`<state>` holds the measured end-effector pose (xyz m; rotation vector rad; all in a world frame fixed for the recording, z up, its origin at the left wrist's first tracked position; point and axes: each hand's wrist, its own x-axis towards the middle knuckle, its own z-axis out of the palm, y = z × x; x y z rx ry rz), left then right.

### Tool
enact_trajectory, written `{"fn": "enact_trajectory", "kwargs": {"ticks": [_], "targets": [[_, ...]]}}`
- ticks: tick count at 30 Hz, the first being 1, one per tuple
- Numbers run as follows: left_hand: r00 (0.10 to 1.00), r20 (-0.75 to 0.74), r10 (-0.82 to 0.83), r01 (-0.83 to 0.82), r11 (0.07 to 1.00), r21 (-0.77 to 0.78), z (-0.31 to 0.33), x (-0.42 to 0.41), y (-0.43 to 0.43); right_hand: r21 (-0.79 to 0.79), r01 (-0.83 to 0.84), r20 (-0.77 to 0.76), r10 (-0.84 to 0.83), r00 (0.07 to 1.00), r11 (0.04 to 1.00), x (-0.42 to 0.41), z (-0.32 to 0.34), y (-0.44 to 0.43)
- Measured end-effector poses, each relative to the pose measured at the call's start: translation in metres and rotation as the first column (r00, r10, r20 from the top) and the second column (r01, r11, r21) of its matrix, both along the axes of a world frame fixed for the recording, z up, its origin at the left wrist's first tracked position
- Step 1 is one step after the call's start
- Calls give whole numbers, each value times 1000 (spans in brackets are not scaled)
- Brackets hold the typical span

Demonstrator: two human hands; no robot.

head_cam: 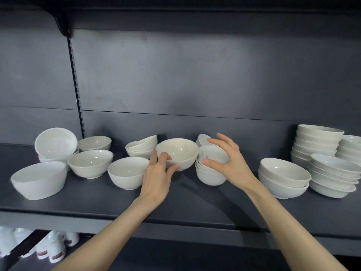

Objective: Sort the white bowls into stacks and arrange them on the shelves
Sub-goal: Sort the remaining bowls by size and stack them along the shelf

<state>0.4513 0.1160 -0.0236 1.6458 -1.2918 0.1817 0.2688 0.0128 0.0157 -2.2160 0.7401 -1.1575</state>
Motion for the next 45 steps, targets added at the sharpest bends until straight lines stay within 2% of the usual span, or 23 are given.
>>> {"fn": "enact_trajectory", "kwargs": {"ticks": [5, 10, 13, 17, 21, 23, 25, 29, 31, 38, 45], "targets": [[999, -9, -48, 46, 993, -105, 16, 10, 26, 106, -198, -30, 202, 979, 974, 25, 14, 9], [997, -19, -75, 73, 991, -112, 21, 35, 64, 147, -364, 51, 360, 932, 920, 57, 15, 27], [995, -56, -81, 73, 988, -137, 24, 60, 80, 94, -369, 56, 365, 929, 925, 85, 19, 38], [962, -210, -177, 136, 971, -195, 37, 104, 100, 51, -352, 103, 346, 933, 935, 133, 27, 55], [979, -191, -64, 30, 983, -179, 44, 170, 122, 44, -314, 149, 305, 941, 948, 188, 26, 70], [984, -176, 13, -35, 992, -119, 44, 209, 131, 62, -295, 168, 281, 945, 954, 217, 23, 77], [991, -127, 48, -47, 999, 7, 41, 245, 135, 89, -278, 188, 258, 948, 956, 243, 20, 84], [1000, -14, 13, -9, 961, 276, 38, 292, 127, 151, -230, 200, 198, 960, 962, 278, 16, 89], [1000, -2, -19, 18, 935, 354, 38, 307, 122, 151, -187, 174, 160, 972, 971, 289, 11, 89], [982, -86, -166, 187, 895, 405, 36, 326, 110, 203, -131, 32, 127, 991, 970, 304, -2, 94], [987, -15, -158, 141, 831, 538, 31, 327, 100, 227, -113, -119, 143, 983, 967, 309, -4, 95]]}}
